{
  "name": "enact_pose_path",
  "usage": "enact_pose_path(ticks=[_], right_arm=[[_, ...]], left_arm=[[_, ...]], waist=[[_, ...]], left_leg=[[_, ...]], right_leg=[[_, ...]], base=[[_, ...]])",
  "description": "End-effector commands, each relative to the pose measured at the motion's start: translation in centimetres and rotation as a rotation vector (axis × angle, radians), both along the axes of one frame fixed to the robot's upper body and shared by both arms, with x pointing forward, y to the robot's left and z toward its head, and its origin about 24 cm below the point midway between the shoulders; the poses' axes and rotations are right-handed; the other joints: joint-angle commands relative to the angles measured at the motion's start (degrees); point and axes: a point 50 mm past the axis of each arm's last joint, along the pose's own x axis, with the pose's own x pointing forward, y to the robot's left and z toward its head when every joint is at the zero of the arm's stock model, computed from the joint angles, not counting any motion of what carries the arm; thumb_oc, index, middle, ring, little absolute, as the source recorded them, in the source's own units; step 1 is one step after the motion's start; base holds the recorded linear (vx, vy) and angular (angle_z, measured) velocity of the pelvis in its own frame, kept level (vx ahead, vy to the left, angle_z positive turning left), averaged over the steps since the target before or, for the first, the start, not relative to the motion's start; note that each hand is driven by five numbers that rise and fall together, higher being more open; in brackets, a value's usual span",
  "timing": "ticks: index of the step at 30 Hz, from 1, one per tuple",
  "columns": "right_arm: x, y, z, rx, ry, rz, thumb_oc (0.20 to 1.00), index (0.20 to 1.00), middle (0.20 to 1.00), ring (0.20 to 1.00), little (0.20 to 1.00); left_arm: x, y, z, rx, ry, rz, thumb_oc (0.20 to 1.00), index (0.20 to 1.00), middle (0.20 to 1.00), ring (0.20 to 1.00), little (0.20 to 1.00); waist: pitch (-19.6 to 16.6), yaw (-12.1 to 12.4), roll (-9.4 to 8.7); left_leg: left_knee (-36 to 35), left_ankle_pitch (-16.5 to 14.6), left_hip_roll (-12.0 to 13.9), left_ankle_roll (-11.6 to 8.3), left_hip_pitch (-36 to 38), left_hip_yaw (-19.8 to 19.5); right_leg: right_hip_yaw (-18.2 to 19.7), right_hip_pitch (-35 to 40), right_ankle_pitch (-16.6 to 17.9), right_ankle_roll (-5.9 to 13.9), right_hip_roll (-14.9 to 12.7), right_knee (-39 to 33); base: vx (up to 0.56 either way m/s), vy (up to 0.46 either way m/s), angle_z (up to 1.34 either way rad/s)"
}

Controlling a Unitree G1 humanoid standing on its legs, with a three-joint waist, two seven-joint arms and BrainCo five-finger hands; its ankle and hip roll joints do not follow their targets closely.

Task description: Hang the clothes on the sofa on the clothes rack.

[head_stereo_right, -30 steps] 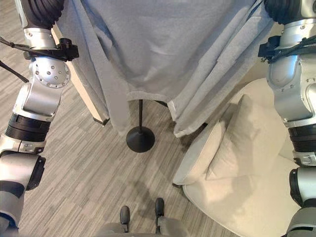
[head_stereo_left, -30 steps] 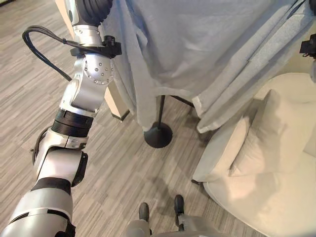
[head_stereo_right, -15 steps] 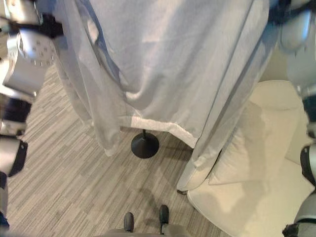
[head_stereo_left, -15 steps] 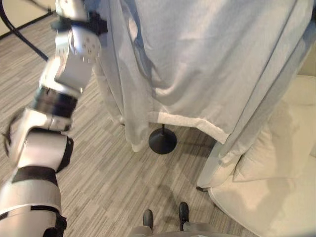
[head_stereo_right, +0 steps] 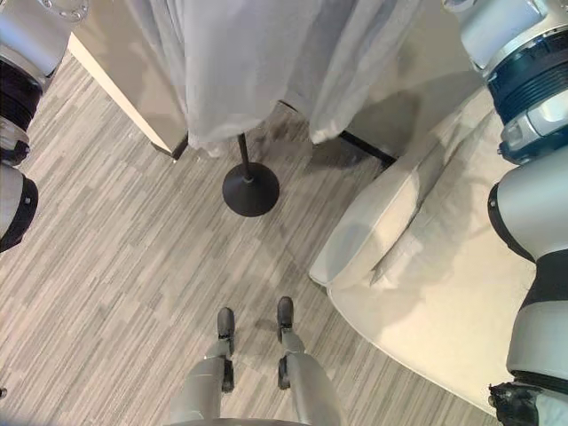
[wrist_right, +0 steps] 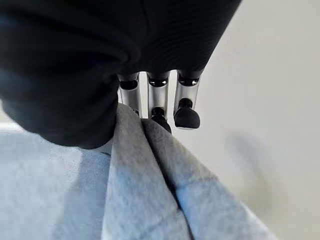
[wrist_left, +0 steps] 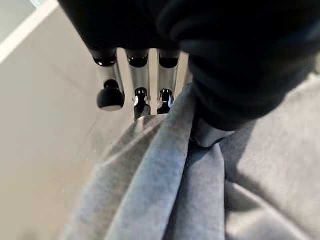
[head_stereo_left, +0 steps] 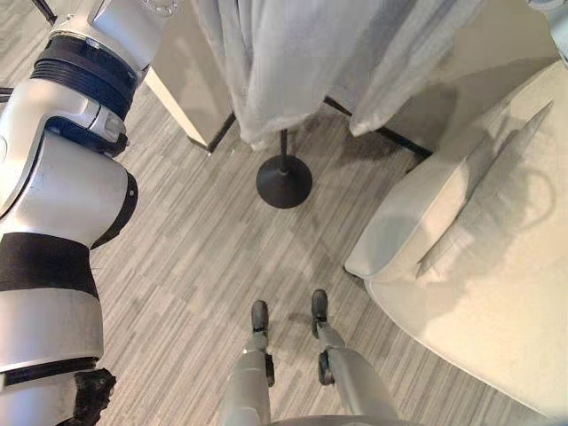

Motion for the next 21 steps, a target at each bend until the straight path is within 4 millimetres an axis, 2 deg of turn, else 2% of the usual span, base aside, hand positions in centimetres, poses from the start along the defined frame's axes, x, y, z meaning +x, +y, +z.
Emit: enact_pose_path(ticks=[1, 2, 3, 13, 16, 17, 18, 19, 21], right_arm=[[-0.6, -4.1, 0.5, 0.168, 0.024, -0.049, 0.200, 0.200, 0.200, 0.200, 0.200], [-0.3, -3.9, 0.1, 0.171, 0.036, -0.033, 0.200, 0.200, 0.200, 0.200, 0.200], [0.4, -3.2, -1.3, 0.185, 0.066, 0.018, 0.200, 0.200, 0.200, 0.200, 0.200], [2.2, -0.9, -4.4, 0.215, 0.156, 0.121, 0.200, 0.200, 0.200, 0.200, 0.200], [2.4, -0.6, -4.7, 0.226, 0.162, 0.138, 0.200, 0.200, 0.200, 0.200, 0.200], [2.4, -0.4, -4.8, 0.229, 0.164, 0.146, 0.332, 0.332, 0.332, 0.332, 0.332], [2.5, -0.2, -4.9, 0.234, 0.165, 0.162, 0.903, 0.903, 0.903, 0.903, 0.903], [2.5, 0.1, -5.0, 0.255, 0.161, 0.192, 1.000, 1.000, 1.000, 1.000, 1.000], [2.5, 0.1, -5.0, 0.259, 0.163, 0.196, 1.000, 1.000, 1.000, 1.000, 1.000]], left_arm=[[-0.3, 2.7, 1.2, -0.011, 0.051, 0.106, 0.200, 0.200, 0.200, 0.200, 0.200], [-0.2, 2.7, 1.0, -0.015, 0.055, 0.099, 0.200, 0.200, 0.200, 0.200, 0.200], [0.1, 2.9, 0.1, -0.023, 0.077, 0.092, 0.200, 0.200, 0.200, 0.200, 0.200], [0.8, 2.5, -1.2, -0.043, 0.123, 0.064, 0.200, 0.200, 0.200, 0.200, 0.200], [1.0, 2.3, -1.5, -0.044, 0.131, 0.054, 0.200, 0.200, 0.200, 0.200, 0.200], [1.0, 2.2, -1.6, -0.047, 0.132, 0.048, 0.363, 0.363, 0.363, 0.363, 0.363], [1.0, 2.0, -1.7, -0.060, 0.131, 0.032, 1.000, 1.000, 1.000, 1.000, 1.000], [1.1, 1.8, -1.8, -0.085, 0.133, 0.004, 1.000, 1.000, 1.000, 1.000, 1.000], [1.1, 1.8, -1.9, -0.086, 0.136, 0.004, 1.000, 1.000, 1.000, 1.000, 1.000]], waist=[[1.16, 1.30, -1.53], [1.25, 1.40, -1.59], [1.37, 1.61, -1.65], [2.28, 2.24, -1.13], [2.39, 2.27, -1.07], [2.47, 2.30, -1.09], [2.53, 2.31, -1.15], [2.61, 2.30, -1.18], [2.59, 2.29, -1.22]], left_leg=[[-5.61, -5.90, -1.65, -1.71, 5.25, 0.56], [-5.61, -5.94, -1.65, -1.68, 5.31, 0.59], [-5.61, -6.03, -1.73, -1.65, 5.61, 0.71], [-5.61, -6.03, -1.96, -1.48, 6.01, 0.79], [-5.61, -6.02, -1.97, -1.47, 5.98, 0.77], [-5.61, -6.03, -1.98, -1.46, 5.95, 0.76], [-5.61, -6.04, -1.94, -1.46, 5.93, 0.74], [-5.61, -6.04, -1.98, -1.43, 5.92, 0.71], [-5.61, -6.04, -2.00, -1.44, 5.93, 0.70]], right_leg=[[0.78, 1.42, -0.47, 8.63, 0.78, -4.36], [0.80, 1.50, -0.49, 8.62, 0.82, -4.36], [1.12, 1.73, -0.54, 8.58, 0.80, -4.36], [1.37, 2.09, -0.42, 8.27, 0.58, -4.36], [1.15, 2.18, -0.49, 8.23, 0.53, -4.36], [1.14, 2.17, -0.50, 8.22, 0.53, -4.36], [1.09, 2.17, -0.48, 8.22, 0.50, -4.36], [1.10, 2.18, -0.47, 8.22, 0.50, -4.36], [1.13, 2.19, -0.48, 8.20, 0.51, -4.36]], base=[[0.00, 0.042, 0.21], [0.04, 0.032, 0.04], [0.03, 0.024, -0.19], [0.00, 0.005, -0.04], [0.00, 0.001, -0.01], [0.00, -0.004, -0.04], [-0.01, -0.010, -0.03], [0.00, 0.000, 0.00], [0.00, 0.000, 0.00]])
